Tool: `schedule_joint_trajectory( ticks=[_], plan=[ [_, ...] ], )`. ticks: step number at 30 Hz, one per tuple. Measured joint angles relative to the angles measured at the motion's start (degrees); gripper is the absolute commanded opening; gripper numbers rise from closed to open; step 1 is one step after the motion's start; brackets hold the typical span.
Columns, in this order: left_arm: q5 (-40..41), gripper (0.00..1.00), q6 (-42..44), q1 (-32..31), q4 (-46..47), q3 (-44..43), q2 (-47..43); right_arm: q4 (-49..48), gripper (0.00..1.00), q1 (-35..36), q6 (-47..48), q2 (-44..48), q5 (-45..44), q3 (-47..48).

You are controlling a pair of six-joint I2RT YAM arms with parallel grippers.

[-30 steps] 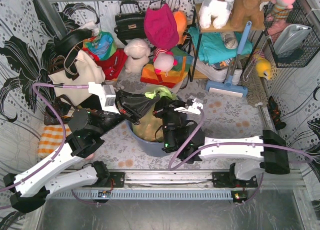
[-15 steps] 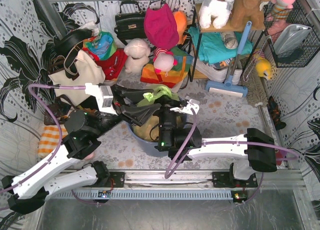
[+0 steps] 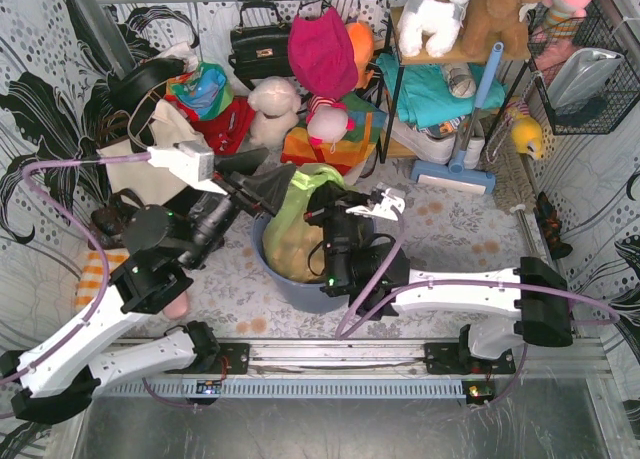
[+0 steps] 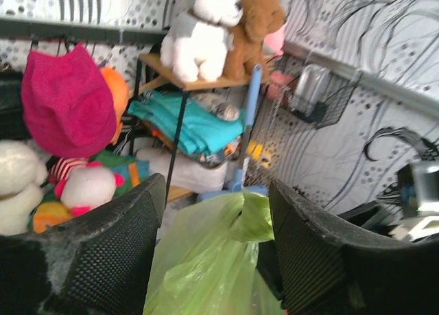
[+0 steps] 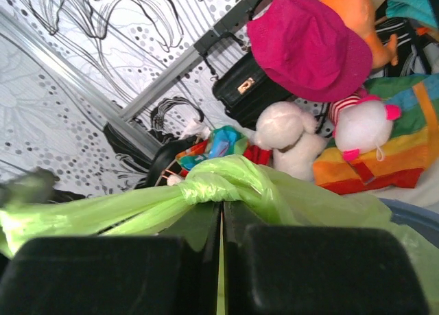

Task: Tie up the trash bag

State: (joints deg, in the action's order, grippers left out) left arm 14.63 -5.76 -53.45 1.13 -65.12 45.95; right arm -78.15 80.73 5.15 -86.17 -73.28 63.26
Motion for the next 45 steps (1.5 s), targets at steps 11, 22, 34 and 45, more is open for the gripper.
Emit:
schedule_joint_trajectory(
  ticks=[11,22,34,45],
  plan=[
    [2.7,0.73,0.0,1.5,-4.2,5.1,0.1,34.2,0.00,-5.2,-28.4,6.3,8.8,0.0],
    [7.3,0.73,0.1,3.1,-8.1,1.7,-2.4,44.9,0.00,-6.8,-35.2,6.6,14.5,0.0],
    [-6.5,0.72,-5.7,18.8,-12.6,-1.2,4.3,47.8,0.00,-7.2,-35.8,8.6,15.9,0.1],
    [-43.0,0.71,-20.7,37.7,0.9,7.6,7.1,48.2,0.00,-7.4,-35.2,9.1,15.9,0.1]
  ],
)
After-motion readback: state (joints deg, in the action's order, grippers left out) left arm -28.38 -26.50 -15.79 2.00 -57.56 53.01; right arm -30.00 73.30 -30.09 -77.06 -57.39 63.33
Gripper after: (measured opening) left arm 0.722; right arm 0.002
